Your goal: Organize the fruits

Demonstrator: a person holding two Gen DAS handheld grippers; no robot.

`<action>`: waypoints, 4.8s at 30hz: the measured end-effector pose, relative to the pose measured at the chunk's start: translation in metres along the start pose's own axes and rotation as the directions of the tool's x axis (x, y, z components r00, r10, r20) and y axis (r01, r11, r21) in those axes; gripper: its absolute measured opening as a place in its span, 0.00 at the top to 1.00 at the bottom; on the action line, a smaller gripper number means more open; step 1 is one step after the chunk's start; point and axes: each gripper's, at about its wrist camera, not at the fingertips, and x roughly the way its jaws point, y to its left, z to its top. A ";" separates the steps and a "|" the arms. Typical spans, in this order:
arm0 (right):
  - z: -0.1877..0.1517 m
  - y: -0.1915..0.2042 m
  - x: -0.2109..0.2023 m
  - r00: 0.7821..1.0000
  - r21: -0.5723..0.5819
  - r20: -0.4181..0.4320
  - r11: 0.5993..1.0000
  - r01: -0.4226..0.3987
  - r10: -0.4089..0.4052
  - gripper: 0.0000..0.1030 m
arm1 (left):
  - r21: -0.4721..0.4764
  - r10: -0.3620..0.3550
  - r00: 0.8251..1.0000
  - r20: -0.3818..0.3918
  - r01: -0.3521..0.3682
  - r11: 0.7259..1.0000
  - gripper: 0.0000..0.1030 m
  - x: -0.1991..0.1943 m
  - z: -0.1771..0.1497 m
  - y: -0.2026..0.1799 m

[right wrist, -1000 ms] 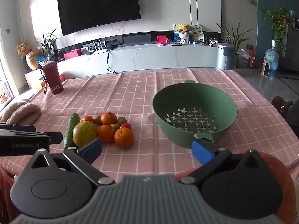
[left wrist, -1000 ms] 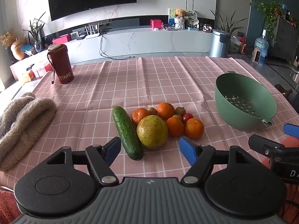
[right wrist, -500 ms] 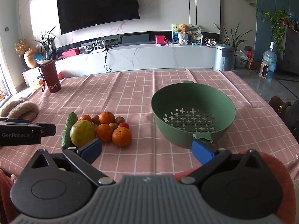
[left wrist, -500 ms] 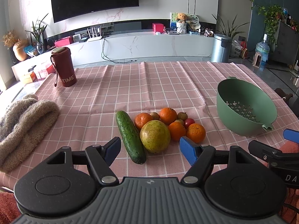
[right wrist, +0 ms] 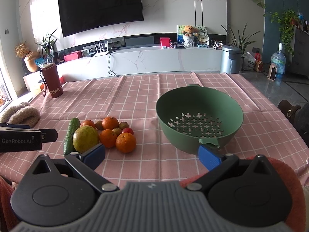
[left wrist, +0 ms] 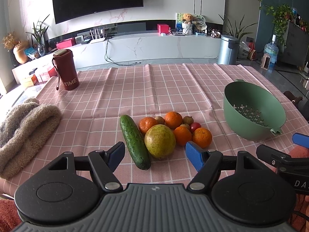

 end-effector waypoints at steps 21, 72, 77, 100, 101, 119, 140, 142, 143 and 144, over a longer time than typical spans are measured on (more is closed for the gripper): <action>0.000 -0.001 0.000 1.000 0.001 0.001 1.000 0.000 0.000 0.04 | -0.001 0.003 1.000 -0.009 -0.003 1.000 0.18 0.001 0.001 0.001; 0.028 0.089 0.110 0.948 -0.051 -0.174 0.959 -0.280 0.268 0.47 | -0.333 -0.207 0.957 -0.204 0.131 0.934 0.59 0.113 0.023 0.097; 0.027 0.104 0.134 0.939 -0.062 -0.204 0.953 -0.296 0.278 0.47 | -0.401 -0.252 0.947 -0.198 0.157 0.903 0.59 0.130 0.021 0.106; 0.011 0.114 0.145 0.940 -0.112 -0.213 0.949 -0.295 0.267 0.45 | -0.410 -0.285 0.920 -0.267 0.159 0.898 0.60 0.145 0.013 0.109; 0.010 0.112 0.141 0.937 -0.106 -0.222 0.949 -0.296 0.268 0.45 | -0.411 -0.290 0.915 -0.279 0.159 0.898 0.60 0.142 0.011 0.111; 0.002 0.095 0.156 0.894 0.072 -0.293 0.940 -0.332 0.338 0.36 | -0.371 -0.287 0.904 -0.317 0.161 0.915 0.55 0.145 0.002 0.103; 0.019 0.081 0.115 0.933 -0.053 -0.244 0.957 -0.285 0.265 0.39 | -0.292 -0.195 0.971 -0.136 0.148 0.945 0.59 0.077 0.010 0.079; 0.026 0.072 0.108 0.937 -0.056 -0.231 0.958 -0.282 0.262 0.39 | -0.287 -0.197 0.974 -0.114 0.158 0.945 0.59 0.066 0.018 0.071; 0.029 0.066 0.104 0.940 -0.061 -0.222 0.958 -0.280 0.260 0.40 | -0.288 -0.204 0.973 -0.105 0.166 0.943 0.59 0.061 0.022 0.068; 0.033 0.060 0.100 0.942 -0.068 -0.215 0.958 -0.278 0.258 0.39 | -0.288 -0.211 0.973 -0.095 0.176 0.941 0.59 0.057 0.026 0.064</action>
